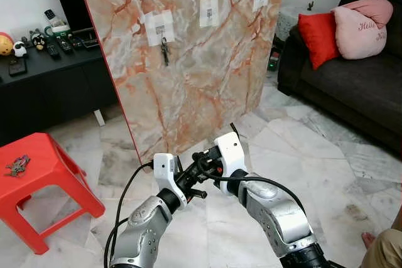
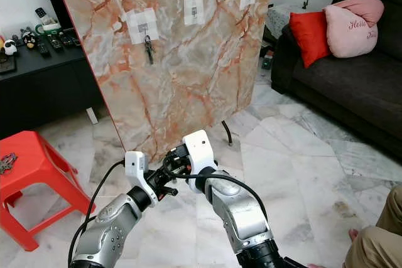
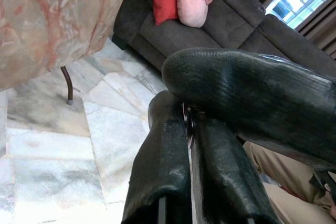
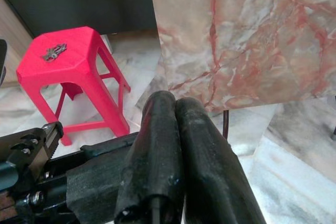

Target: Hang keys on a hook

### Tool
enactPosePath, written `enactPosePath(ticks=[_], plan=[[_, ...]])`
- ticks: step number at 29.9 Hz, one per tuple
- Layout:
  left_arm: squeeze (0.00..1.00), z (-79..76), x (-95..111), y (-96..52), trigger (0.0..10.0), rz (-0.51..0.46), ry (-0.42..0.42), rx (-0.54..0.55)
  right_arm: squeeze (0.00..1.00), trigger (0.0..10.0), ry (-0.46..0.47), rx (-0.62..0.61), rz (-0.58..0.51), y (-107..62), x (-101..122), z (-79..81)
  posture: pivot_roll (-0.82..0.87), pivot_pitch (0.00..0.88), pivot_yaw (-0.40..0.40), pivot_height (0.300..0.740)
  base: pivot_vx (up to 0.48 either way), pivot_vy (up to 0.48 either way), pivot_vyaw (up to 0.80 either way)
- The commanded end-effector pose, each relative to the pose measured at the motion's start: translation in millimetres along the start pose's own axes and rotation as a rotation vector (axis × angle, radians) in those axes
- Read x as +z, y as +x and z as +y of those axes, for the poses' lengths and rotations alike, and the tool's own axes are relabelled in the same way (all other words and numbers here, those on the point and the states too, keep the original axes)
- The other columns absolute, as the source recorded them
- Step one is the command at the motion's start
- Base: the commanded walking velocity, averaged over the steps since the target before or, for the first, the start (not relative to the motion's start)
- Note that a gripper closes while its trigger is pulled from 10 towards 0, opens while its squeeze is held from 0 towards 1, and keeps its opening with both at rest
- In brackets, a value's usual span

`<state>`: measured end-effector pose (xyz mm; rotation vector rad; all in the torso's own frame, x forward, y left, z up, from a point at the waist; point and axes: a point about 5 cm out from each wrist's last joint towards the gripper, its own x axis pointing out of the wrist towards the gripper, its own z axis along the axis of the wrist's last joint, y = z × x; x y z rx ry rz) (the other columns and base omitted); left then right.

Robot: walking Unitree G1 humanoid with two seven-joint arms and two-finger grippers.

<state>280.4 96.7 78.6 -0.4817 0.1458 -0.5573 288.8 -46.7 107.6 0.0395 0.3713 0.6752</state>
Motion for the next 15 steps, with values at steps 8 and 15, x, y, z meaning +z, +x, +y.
enactPosePath(ticks=[8, 15], plan=[[0.0, -1.3, 22.9, 1.6, 0.0, -0.103, 0.036, -0.01, 0.45, 10.0, 0.038, -0.063, 0.038, -0.9, -11.6, -9.5, -0.02, 0.0, -0.046, 0.74, 0.0, 0.0, 0.0], [0.0, -2.2, 22.5, 2.0, 0.0, -0.098, 0.045, -0.013, 1.0, 10.0, 0.07, -0.095, -0.03, -0.2, -1.4, -13.2, -0.02, 0.0, -0.045, 0.74, 0.0, 0.0, 0.0]])
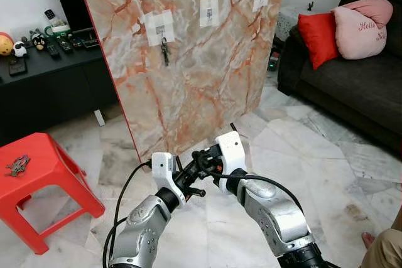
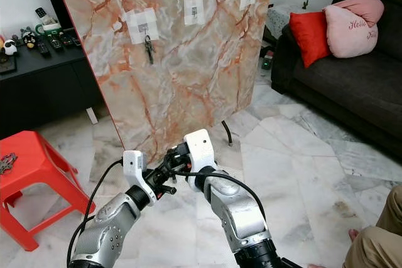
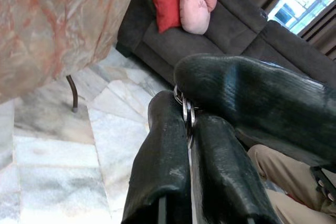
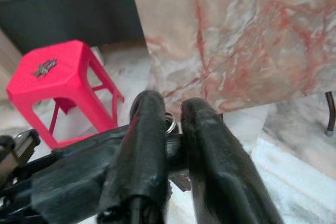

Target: Hang keys on a hook

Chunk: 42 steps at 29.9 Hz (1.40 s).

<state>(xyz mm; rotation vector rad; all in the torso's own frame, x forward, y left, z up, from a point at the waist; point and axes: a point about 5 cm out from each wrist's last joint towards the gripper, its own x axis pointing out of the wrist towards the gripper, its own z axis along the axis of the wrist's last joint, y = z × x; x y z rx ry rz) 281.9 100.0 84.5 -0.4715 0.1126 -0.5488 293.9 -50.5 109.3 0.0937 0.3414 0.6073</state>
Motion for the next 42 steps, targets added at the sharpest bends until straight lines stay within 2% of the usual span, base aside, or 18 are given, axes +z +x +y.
enactPosePath(ticks=[1, 5, 6, 11, 17, 19, 20, 24, 26, 27, 28, 29, 30, 31, 33, 35, 37, 42], plan=[[0.0, -2.4, 15.4, 3.1, 0.0, -0.066, 0.028, -0.017, 1.0, 10.0, 0.027, -0.05, -0.006, -0.5, -0.2, -9.2, -0.02, 0.0, -0.045, 0.74, 0.0, 0.0, 0.0], [0.0, -2.5, 15.1, 3.0, 0.0, -0.063, 0.034, -0.018, 1.0, 10.0, 0.035, -0.077, -0.058, -0.8, 6.6, -12.1, -0.02, 0.0, -0.045, 0.74, 0.0, 0.0, 0.0], [0.0, -2.9, 14.5, 3.0, 0.0, -0.059, 0.041, -0.02, 0.0, 10.0, 0.042, -0.102, -0.134, -2.3, 17.2, -14.6, -0.01, 0.0, -0.045, 0.74, 0.0, 0.0, 0.0], [0.0, -3.6, 13.3, 2.9, 0.0, -0.049, 0.063, -0.018, 0.0, 10.0, 0.123, -0.257, -0.358, -15.0, 47.0, -35.6, -0.02, 0.0, -0.046, 0.74, 0.0, 0.0, 0.0], [0.0, -3.1, 14.2, 2.7, 0.0, -0.052, 0.086, -0.006, 0.0, 10.0, 0.163, -0.444, -0.426, -33.6, 45.4, -66.2, -0.02, 0.0, -0.047, 0.74, 0.0, 0.0, 0.0], [0.0, -1.5, 16.6, 3.1, 0.0, -0.06, 0.11, 0.013, 0.0, 10.0, 0.167, -0.528, -0.411, -42.1, 38.2, -81.2, -0.02, 0.0, -0.05, 0.74, 0.0, 0.0, 0.0], [0.0, 1.8, 21.5, 3.7, 0.0, -0.075, 0.139, 0.036, 0.0, 10.0, 0.144, -0.638, -0.322, -51.0, 19.8, -102.3, -0.02, 0.0, -0.05, 0.74, 0.0, 0.0, 0.0], [0.0, 10.7, 30.8, 4.9, 0.0, -0.083, 0.258, 0.112, 0.0, 10.0, 0.148, -0.807, -0.135, -74.3, -30.3, -143.9, -0.02, 0.0, -0.05, 0.74, 0.0, 0.0, 0.0], [0.0, 14.4, 33.5, 5.4, 2.1, -0.081, 0.306, 0.143, 0.0, 10.0, 0.138, -0.833, -0.058, -81.5, -49.5, -152.6, -0.02, 0.0, -0.051, 0.74, 0.0, 0.0, 0.0], [0.0, 16.3, 35.0, 5.4, 8.4, -0.084, 0.318, 0.158, 0.0, 10.0, 0.14, -0.847, -0.018, -85.6, -60.8, -156.5, -0.02, 0.0, -0.054, 0.74, 0.0, 0.0, 0.0], [0.0, 18.8, 36.9, 5.4, 10.0, -0.088, 0.334, 0.18, 0.0, 10.0, 0.141, -0.871, 0.046, -91.6, -77.1, -160.4, -0.01, 0.0, -0.056, 0.74, 0.0, 0.0, 0.0], [0.0, 18.8, 36.9, 5.4, 10.0, -0.088, 0.334, 0.18, 0.0, 10.0, 0.141, -0.871, 0.046, -91.6, -77.1, -160.4, -0.01, 0.0, -0.056, 0.74, 0.0, 0.0, 0.0], [0.0, 23.1, 38.6, 4.7, 10.0, -0.089, 0.351, 0.21, 0.0, 10.0, 0.16, -0.887, 0.163, -101.5, -108.4, -161.4, -0.01, 0.0, -0.058, 0.74, 0.0, 0.0, 0.0], [0.0, 24.7, 38.5, 4.4, 10.0, -0.085, 0.364, 0.223, 0.0, 10.0, 0.16, -0.889, 0.205, -104.8, -119.0, -160.4, -0.01, 0.0, -0.058, 0.74, 0.0, 0.0, 0.0], [0.0, 25.9, 38.0, 3.9, 10.0, -0.08, 0.378, 0.23, 0.0, 10.0, 0.164, -0.886, 0.242, -107.4, -129.1, -158.1, -0.01, 0.0, -0.058, 0.74, 0.0, 0.0, 0.0], [0.0, 30.0, 36.2, 2.1, 10.0, -0.067, 0.407, 0.26, 0.0, 10.0, 0.174, -0.854, 0.353, -112.0, -158.7, -146.4, -0.01, 0.0, -0.056, 0.74, 0.0, 0.0, 0.0], [0.0, 30.9, 35.9, 1.8, 10.0, -0.065, 0.413, 0.267, 0.0, 10.0, 0.174, -0.848, 0.37, -112.8, -163.7, -144.1, -0.01, 0.0, -0.056, 0.74, 0.0, 0.0, 0.0], [0.0, 45.8, 35.8, -3.1, 10.0, -0.026, 0.502, 0.373, 0.0, 10.0, 0.199, -0.775, 0.568, -123.1, -207.3, -117.0, 0.0, 0.0, -0.054, 0.74, 0.0, 0.0, 0.0]])
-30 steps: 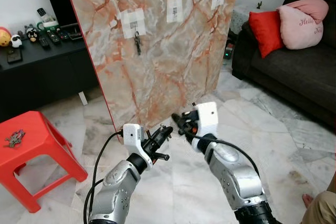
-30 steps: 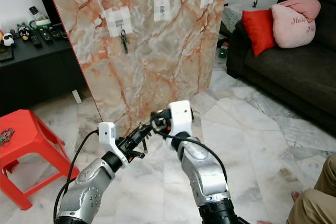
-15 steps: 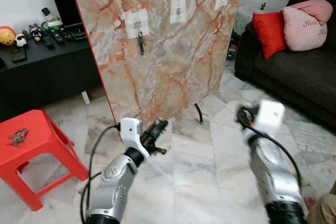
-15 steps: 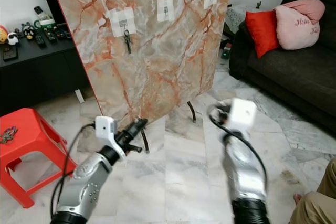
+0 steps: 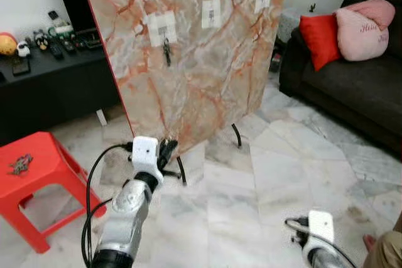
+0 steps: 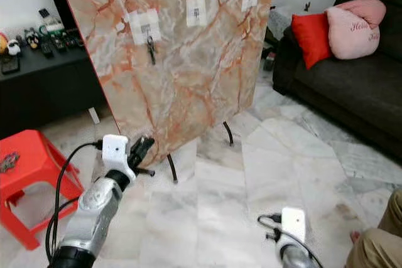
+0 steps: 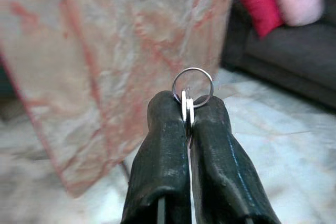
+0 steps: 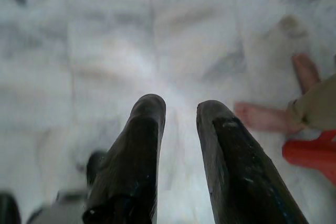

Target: Hang keys on a hook

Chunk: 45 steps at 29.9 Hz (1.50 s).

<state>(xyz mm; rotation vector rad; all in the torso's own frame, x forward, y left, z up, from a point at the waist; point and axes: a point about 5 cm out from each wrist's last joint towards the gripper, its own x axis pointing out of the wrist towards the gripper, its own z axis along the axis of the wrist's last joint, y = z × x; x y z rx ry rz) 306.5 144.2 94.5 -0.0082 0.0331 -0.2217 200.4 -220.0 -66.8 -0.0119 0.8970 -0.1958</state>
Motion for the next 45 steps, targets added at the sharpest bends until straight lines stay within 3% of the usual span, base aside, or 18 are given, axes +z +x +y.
enactPosePath(ticks=[1, 7, 10, 11, 13, 16, 22, 26, 29, 31, 34, 45], plan=[[0.0, 10.6, -0.5, 1.0, 10.0, 0.015, 0.073, 0.052, 0.0, 10.0, -0.042, 0.003, 0.068, -2.0, -18.5, 1.3, 0.0, 0.0, -0.052, 0.74, 0.0, 0.0, 0.0], [0.0, 27.3, -8.7, -1.4, 10.0, 0.074, 0.153, 0.116, 0.0, 10.0, -0.094, 0.019, 0.161, -6.3, -44.1, 5.5, 0.01, 0.0, -0.051, 0.74, 0.0, 0.0, 0.0], [0.0, 56.3, -31.2, -12.8, 10.0, 0.195, 0.233, 0.195, 0.0, 10.0, -0.122, 0.041, 0.194, -8.2, -52.4, 8.4, 0.01, 0.0, -0.047, 0.74, 0.0, 0.0, 0.0], [0.0, 56.3, -31.2, -12.8, 10.0, 0.195, 0.233, 0.195, 0.0, 10.0, -0.122, 0.041, 0.194, -8.2, -52.4, 8.4, 0.01, 0.0, -0.047, 0.74, 0.0, 0.0, 0.0], [0.0, 71.9, -59.0, -29.0, 10.0, 0.34, 0.268, 0.226, 0.0, 10.0, -0.128, 0.058, 0.204, -9.0, -55.9, 10.2, 0.01, 0.0, -0.042, 0.74, 0.0, 0.0, 0.0], [0.0, 79.0, -80.3, -44.8, 10.0, 0.436, 0.259, 0.255, 0.0, 10.0, -0.13, 0.061, 0.214, -10.0, -59.2, 8.7, 0.01, 0.0, -0.037, 0.74, 0.0, 0.0, 0.0], [0.0, 84.1, -122.7, -83.4, 10.0, 0.615, 0.138, 0.355, 0.0, 10.0, -0.13, 0.055, 0.234, -12.2, -65.6, -0.4, 0.01, 0.0, -0.041, 0.74, 0.0, 0.0, 0.0], [0.0, 84.2, -136.3, -98.9, 10.0, 0.67, 0.08, 0.396, 0.0, 10.0, -0.124, 0.055, 0.243, -13.5, -69.4, -2.7, 0.01, 0.0, -0.044, 0.74, 0.0, 0.0, 0.0], [0.0, 86.2, -151.0, -119.8, 10.0, 0.741, -0.016, 0.473, 0.0, 10.0, -0.121, 0.062, 0.249, -14.5, -72.4, -1.6, 0.02, 0.0, -0.05, 0.74, 0.0, 0.0, 0.0], [0.0, 85.8, -157.9, -130.4, 10.0, 0.752, -0.137, 0.547, 0.0, 10.0, -0.118, 0.069, 0.254, -14.9, -73.8, -0.1, 0.01, 0.0, -0.053, 0.74, 0.0, 0.0, 0.0], [0.0, 88.4, -167.0, -151.0, 10.0, 0.791, -0.183, 0.626, 0.0, 10.0, -0.102, 0.07, 0.249, -14.5, -72.7, 2.2, 0.0, 0.0, -0.048, 0.74, 0.0, -0.199, 0.0], [0.0, 87.9, -170.5, -157.2, 10.0, 0.809, -0.185, 0.648, 0.0, 10.0, -0.102, 0.096, 0.239, -12.7, -67.9, 9.2, 0.01, 0.0, -0.039, 0.74, 0.0, -0.384, 0.0]])
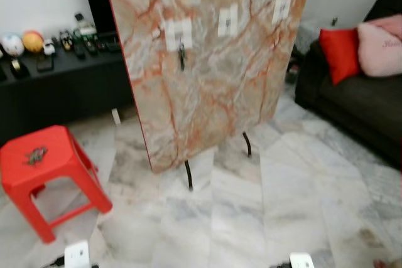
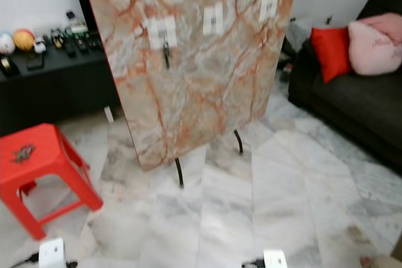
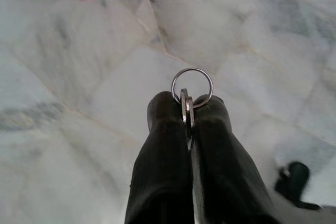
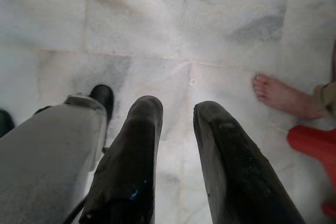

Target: Hang keys on a hook

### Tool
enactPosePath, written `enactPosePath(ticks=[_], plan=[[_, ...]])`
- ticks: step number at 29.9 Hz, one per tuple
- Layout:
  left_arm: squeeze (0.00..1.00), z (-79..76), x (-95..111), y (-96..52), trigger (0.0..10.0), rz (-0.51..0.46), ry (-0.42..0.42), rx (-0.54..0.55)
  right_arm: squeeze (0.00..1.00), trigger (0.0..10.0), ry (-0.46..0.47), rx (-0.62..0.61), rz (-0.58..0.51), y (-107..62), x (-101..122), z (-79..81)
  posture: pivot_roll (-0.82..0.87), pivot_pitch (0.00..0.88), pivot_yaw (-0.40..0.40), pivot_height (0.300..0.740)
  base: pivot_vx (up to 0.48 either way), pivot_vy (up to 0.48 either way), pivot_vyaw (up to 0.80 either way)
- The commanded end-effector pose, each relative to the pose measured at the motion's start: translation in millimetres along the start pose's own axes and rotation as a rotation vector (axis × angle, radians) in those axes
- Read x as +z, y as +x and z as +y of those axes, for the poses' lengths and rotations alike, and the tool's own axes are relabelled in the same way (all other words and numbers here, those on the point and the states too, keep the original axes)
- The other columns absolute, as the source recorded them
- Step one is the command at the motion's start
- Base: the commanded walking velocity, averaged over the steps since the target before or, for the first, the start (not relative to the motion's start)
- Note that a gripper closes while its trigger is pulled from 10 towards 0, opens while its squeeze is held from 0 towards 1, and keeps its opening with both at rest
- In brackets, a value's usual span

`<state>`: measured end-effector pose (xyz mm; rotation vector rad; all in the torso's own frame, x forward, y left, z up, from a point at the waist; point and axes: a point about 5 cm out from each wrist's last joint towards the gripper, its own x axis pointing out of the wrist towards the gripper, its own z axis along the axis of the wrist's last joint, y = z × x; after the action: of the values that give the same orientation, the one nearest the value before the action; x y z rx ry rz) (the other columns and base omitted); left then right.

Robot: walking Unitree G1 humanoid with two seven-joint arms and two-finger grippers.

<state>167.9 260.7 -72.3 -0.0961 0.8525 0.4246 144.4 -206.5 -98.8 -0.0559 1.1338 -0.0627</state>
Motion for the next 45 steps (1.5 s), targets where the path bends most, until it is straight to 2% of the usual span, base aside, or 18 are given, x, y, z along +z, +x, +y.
enactPosePath(ticks=[1, 6, 12, 17, 23, 29, 38, 39, 45], plan=[[0.0, 3.0, -0.6, -0.1, 10.0, 0.001, -0.001, 0.017, 0.0, 10.0, -0.009, 0.005, 0.017, -0.4, -5.3, 0.8, 0.0, 0.0, -0.032, 0.74, 0.0, -0.379, 0.0], [0.0, 3.9, -4.1, -0.9, 10.0, 0.011, 0.005, 0.02, 0.0, 10.0, -0.032, -0.009, 0.018, -1.8, -10.1, -7.4, 0.01, 0.0, -0.025, 0.74, 0.0, -0.376, 0.57], [0.0, 10.2, -7.3, -2.0, 10.0, 0.017, 0.006, 0.038, 0.0, 10.0, -0.009, -0.026, 0.028, -3.3, -15.1, -15.7, 0.02, 0.0, -0.033, 0.74, 0.0, -0.375, 0.49], [0.0, 4.3, -16.4, -3.9, 10.0, 0.044, 0.032, 0.013, 0.0, 10.0, 0.01, -0.019, 0.031, -5.0, -18.3, -23.7, 0.01, 0.0, -0.044, 0.74, 0.0, -0.14, 0.0], [0.0, -2.3, -21.6, -5.5, 10.0, 0.045, 0.037, -0.017, 0.0, 10.0, 0.021, -0.008, 0.016, -4.2, -13.1, -22.1, -0.02, 0.0, -0.046, 0.74, 0.0, 0.0, 0.0], [0.0, -7.7, -23.9, -5.8, 10.0, 0.057, 0.042, -0.022, 0.0, 10.0, -0.01, -0.025, 0.034, -4.6, -14.5, -25.2, -0.03, 0.0, -0.059, 0.74, 0.347, 0.0, 0.0], [0.0, -5.0, -29.6, -6.9, 10.0, 0.087, 0.047, -0.023, 0.0, 10.0, -0.024, -0.008, 0.032, -3.8, -13.8, -20.0, -0.03, 0.0, -0.052, 0.74, 0.385, 0.0, 0.44], [0.0, -4.2, -30.0, -7.0, 10.0, 0.09, 0.047, -0.022, 0.0, 10.0, 0.002, -0.007, 0.032, -3.8, -14.5, -19.3, -0.02, 0.0, -0.052, 0.74, 0.386, 0.0, 0.0], [0.0, -0.6, -32.9, -7.8, 10.0, 0.103, 0.055, -0.02, 0.0, 10.0, -0.024, 0.008, 0.032, -3.4, -13.7, -16.7, -0.01, 0.0, -0.054, 0.74, 0.387, 0.0, 0.0]])
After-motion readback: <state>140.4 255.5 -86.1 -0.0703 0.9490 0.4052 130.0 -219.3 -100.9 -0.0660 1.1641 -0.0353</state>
